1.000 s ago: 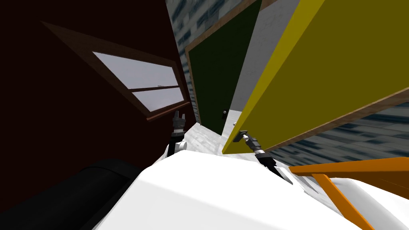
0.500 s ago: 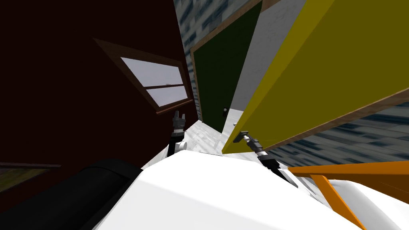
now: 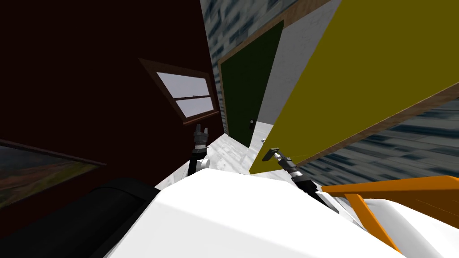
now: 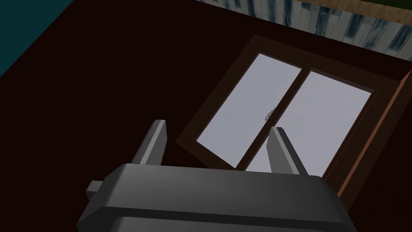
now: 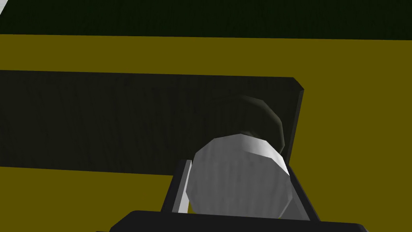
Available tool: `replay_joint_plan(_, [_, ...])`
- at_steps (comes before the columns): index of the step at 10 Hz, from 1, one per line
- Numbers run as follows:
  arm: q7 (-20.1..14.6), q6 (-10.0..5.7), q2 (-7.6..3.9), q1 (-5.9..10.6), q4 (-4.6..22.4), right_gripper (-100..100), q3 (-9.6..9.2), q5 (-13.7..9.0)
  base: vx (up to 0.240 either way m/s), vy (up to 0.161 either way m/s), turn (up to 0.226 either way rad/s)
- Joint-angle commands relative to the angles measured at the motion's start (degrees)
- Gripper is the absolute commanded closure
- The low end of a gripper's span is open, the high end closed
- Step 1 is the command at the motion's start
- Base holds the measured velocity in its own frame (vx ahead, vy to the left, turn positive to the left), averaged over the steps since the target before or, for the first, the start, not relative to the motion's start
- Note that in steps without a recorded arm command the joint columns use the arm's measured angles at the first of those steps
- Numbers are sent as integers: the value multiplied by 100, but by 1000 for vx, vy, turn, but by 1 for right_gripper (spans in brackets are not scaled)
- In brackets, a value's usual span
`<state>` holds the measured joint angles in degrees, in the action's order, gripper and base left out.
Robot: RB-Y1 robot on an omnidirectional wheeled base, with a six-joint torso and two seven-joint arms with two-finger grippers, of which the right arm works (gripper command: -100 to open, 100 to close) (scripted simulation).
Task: Pull the door open
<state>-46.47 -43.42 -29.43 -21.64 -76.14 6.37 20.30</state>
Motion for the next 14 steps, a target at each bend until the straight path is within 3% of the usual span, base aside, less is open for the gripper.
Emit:
replay_joint_plan(1, [-28, -108, -27, 4, 31, 100, -27, 14, -178, -87, 136])
replay_joint_plan(8, [-184, -627, -236, 0, 273, 100, -75, 67, -196, -112, 129])
replay_joint_plan(10, [-215, -733, -278, -1, 323, 100, -85, 77, -176, -86, 81])
replay_joint_plan(11, [-203, -647, -289, 4, 302, 100, -38, 62, -73, -63, 20])
replay_joint_plan(14, [-247, -833, -355, 29, 431, 100, -66, 87, -170, -81, 142])
